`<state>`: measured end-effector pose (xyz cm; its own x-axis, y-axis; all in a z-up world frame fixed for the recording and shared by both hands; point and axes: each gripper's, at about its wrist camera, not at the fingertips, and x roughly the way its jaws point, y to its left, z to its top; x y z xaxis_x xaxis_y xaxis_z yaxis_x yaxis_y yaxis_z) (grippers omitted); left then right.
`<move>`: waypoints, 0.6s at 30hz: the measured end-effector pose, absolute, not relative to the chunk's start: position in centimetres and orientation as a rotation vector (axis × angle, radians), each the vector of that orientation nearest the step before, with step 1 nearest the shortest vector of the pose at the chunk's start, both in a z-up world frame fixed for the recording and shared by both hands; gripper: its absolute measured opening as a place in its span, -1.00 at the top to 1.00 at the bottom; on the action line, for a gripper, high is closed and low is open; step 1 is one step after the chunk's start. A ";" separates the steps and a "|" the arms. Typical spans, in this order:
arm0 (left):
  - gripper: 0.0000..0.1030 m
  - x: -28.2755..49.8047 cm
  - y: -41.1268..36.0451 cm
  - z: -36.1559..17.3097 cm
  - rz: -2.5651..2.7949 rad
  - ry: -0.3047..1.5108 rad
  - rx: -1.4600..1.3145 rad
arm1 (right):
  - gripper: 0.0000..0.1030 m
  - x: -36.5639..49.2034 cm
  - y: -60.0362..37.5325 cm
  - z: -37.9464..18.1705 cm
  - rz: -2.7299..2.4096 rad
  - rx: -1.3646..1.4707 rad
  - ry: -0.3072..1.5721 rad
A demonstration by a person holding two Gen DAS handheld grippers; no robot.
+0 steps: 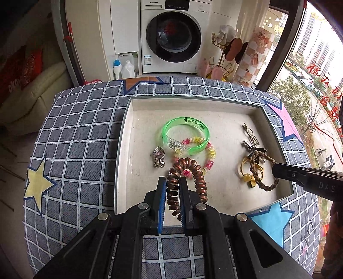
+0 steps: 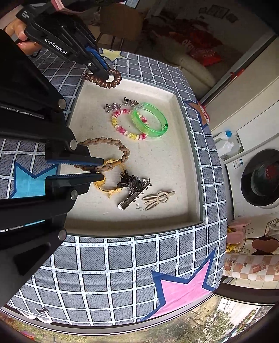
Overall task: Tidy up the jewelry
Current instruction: 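Carry the coil hair tie and braided bracelet over the tray with both tools, then open both tools to release the hair tie and bracelet in the tray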
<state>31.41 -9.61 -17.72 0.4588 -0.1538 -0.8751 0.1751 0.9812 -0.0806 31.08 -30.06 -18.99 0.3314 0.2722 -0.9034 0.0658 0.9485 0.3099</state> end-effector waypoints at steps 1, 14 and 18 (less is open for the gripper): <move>0.53 31.6 -9.7 -18.0 -0.198 1.077 0.030 | 0.85 31.3 -30.1 -19.3 0.136 0.315 1.235; 0.53 33.0 -10.5 -20.8 -0.164 1.103 0.101 | 0.85 32.4 -30.4 -21.7 0.126 0.307 1.276; 0.53 33.3 -10.7 -21.7 -0.155 1.128 0.118 | 0.85 32.4 -30.4 -22.2 0.124 0.307 1.285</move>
<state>33.28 -10.71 -21.68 0.4200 -0.0634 -0.9053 0.1825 0.9831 0.0158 32.45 -30.38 -22.16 0.2816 0.2606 -0.9235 0.0790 0.9529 0.2930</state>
